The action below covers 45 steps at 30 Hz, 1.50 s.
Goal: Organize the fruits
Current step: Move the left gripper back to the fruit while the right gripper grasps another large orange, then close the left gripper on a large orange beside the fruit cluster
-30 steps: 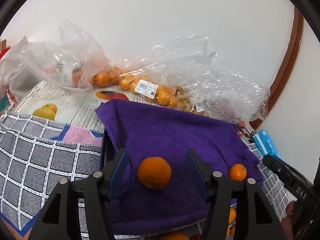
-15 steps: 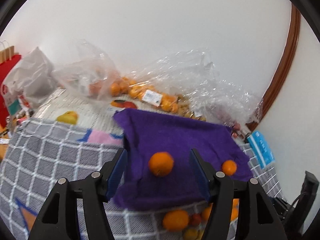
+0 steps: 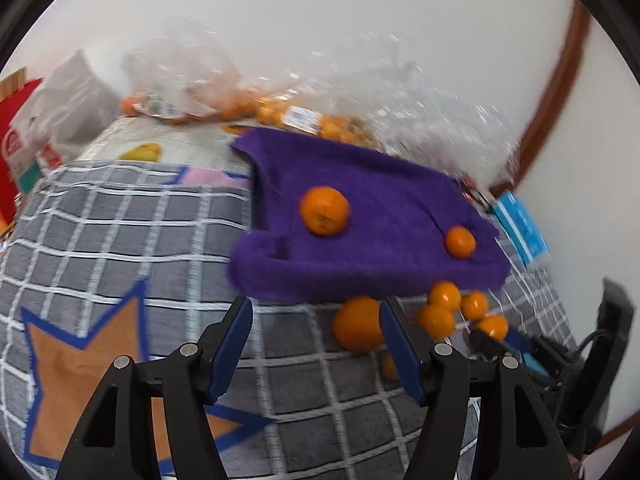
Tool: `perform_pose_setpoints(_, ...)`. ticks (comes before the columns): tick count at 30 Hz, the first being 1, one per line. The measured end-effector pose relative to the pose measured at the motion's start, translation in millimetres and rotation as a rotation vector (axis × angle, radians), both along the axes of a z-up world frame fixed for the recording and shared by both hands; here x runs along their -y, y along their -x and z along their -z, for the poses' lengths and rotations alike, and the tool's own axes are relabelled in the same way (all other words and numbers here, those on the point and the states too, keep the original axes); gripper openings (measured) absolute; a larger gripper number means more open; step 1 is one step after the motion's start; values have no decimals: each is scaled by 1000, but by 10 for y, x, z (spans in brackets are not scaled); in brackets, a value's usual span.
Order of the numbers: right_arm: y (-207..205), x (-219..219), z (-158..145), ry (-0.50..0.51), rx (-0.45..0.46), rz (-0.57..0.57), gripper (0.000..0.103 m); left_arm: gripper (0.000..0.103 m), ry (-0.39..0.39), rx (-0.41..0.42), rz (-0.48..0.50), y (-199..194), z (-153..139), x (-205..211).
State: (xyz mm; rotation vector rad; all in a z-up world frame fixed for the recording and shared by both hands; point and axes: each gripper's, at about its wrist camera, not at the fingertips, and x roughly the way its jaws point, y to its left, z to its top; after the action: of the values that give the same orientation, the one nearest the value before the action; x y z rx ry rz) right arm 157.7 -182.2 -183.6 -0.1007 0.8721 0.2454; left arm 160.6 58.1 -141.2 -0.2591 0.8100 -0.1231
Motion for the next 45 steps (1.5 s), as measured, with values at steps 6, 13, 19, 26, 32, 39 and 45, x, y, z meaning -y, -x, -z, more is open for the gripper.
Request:
perform_pose_setpoints(6,131,198,-53,-45,31,20,39,63,-31,-31,43,-101,169,238)
perform_pose_setpoints(13,102,321,-54,-118,23,45,39,34,44,1,90,-83,273,212)
perform_pose_setpoints(19,92,318,-48,-121,20,46,39,30,-1,74,24,118,190,103)
perform_pose_setpoints(26,67,320,-21,-102,6,70,39,57,9,30,10,11,256,91)
perform_pose_setpoints(32,59,248,-8,-68,0,57,39,58,24,12,77,-22,299,214)
perform_pose_setpoints(39,49,256,5,-63,-8,62,39,42,85,-2,107,-47,328,227)
perform_pose_setpoints(45,56,271,-4,-70,-4,68,39,28,133,56,92,38,241,142)
